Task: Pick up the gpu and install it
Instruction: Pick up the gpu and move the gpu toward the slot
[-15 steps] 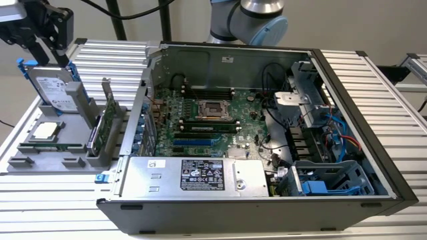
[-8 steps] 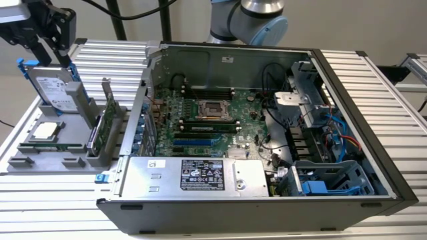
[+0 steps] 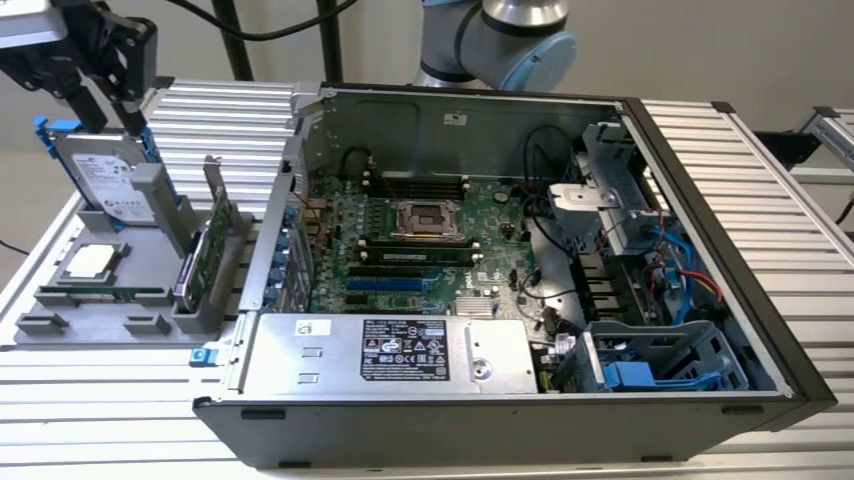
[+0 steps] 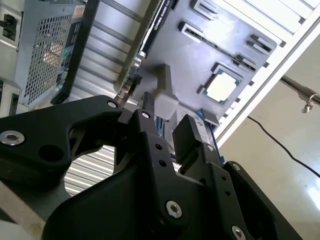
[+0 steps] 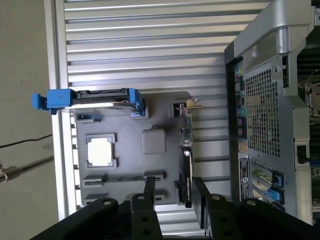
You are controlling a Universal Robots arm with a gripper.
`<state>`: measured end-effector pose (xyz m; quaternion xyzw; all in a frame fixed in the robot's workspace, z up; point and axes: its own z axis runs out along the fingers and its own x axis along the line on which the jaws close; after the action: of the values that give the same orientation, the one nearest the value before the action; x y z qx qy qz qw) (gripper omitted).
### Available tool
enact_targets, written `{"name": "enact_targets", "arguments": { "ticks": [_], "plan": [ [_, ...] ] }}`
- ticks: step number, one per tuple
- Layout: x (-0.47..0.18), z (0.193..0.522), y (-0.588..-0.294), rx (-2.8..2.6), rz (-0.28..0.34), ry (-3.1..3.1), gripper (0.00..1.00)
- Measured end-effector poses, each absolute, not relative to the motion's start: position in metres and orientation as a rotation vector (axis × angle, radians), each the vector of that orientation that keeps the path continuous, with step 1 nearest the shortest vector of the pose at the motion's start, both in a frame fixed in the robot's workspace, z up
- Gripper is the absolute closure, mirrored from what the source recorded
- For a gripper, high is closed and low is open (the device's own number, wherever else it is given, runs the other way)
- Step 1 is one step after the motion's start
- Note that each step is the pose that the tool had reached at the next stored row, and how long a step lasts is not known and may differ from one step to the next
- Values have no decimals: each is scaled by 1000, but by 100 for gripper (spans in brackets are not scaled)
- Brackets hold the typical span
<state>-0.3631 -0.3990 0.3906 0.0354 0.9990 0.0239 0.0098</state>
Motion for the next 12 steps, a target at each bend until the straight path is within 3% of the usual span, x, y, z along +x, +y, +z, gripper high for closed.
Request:
{"name": "enact_targets", "arguments": {
  "ticks": [12],
  "plan": [
    [-361,390,-399,111,75,3119,0]
  ]
}}
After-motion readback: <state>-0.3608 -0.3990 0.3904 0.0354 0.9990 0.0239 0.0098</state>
